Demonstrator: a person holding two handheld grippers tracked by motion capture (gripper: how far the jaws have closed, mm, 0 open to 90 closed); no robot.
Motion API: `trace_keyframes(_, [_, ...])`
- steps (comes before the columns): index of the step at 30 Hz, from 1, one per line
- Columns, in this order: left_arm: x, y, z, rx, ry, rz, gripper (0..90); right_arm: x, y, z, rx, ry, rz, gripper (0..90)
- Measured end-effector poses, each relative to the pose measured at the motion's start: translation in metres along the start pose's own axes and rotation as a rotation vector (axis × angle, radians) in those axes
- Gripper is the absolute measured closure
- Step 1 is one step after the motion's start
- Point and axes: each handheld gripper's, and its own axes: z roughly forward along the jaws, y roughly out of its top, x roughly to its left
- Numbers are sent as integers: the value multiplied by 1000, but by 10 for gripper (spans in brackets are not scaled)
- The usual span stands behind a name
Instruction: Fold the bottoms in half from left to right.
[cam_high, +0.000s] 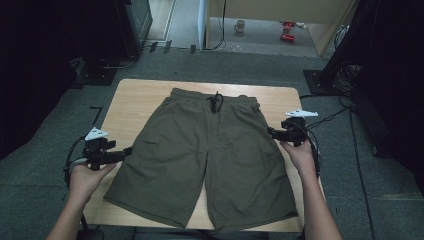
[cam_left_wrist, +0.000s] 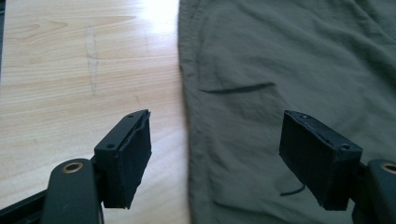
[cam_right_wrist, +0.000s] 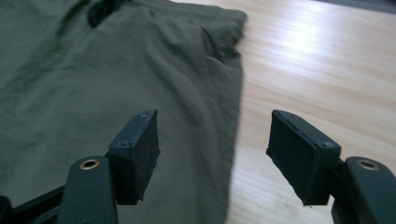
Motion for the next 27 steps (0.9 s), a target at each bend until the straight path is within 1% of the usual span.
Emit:
trace_keyframes(1, [-3,-1,-3,-4,-1,5,257,4,3,2,2,6,-12,331])
trace_keyframes(2, [-5,-3,-5,-5,-3,16,258,12,11,6,0,18,-42,337])
trace_keyframes(3, [-7,-3,-6,-8,-4,19,258,12,11,6,0,18,-42,337])
trace_keyframes(5, [-10,-6,-10,-11,-5,27,258,19,17,10,-6,25,-65,339])
trace_keyframes(7, [-12,-8,-12,-13,-13,28,260,24,22,13,-7,40,-69,355])
trace_keyframes(9, [-15,-11,-14,-13,-12,34,261,30,28,16,-13,39,-80,349])
trace_keyframes(12, [-19,-16,-16,-10,-10,40,262,39,37,22,-14,63,-86,353])
trace_keyframes(16, [-21,-24,-20,-19,-6,43,261,53,49,29,-34,76,-114,365])
trace_keyframes(17, [-21,-25,-21,-20,-4,44,262,59,54,33,-31,77,-122,366])
trace_keyframes(19, [-21,-29,-22,-23,-3,36,262,61,57,35,-30,80,-124,366])
trace_keyframes(23, [-22,-35,-23,-29,-4,31,262,72,67,44,-17,105,-129,371])
trace_keyframes(24, [-22,-37,-23,-24,-2,33,262,75,69,46,-17,108,-132,371])
trace_keyframes(25, [-22,-38,-23,-25,-1,31,262,80,73,51,-15,115,-141,371])
trace_keyframes(26, [-22,-40,-23,-23,0,31,262,80,73,51,-15,115,-141,371])
trace_keyframes(27, [-22,-41,-24,-21,-1,28,262,85,78,56,-16,130,-143,371])
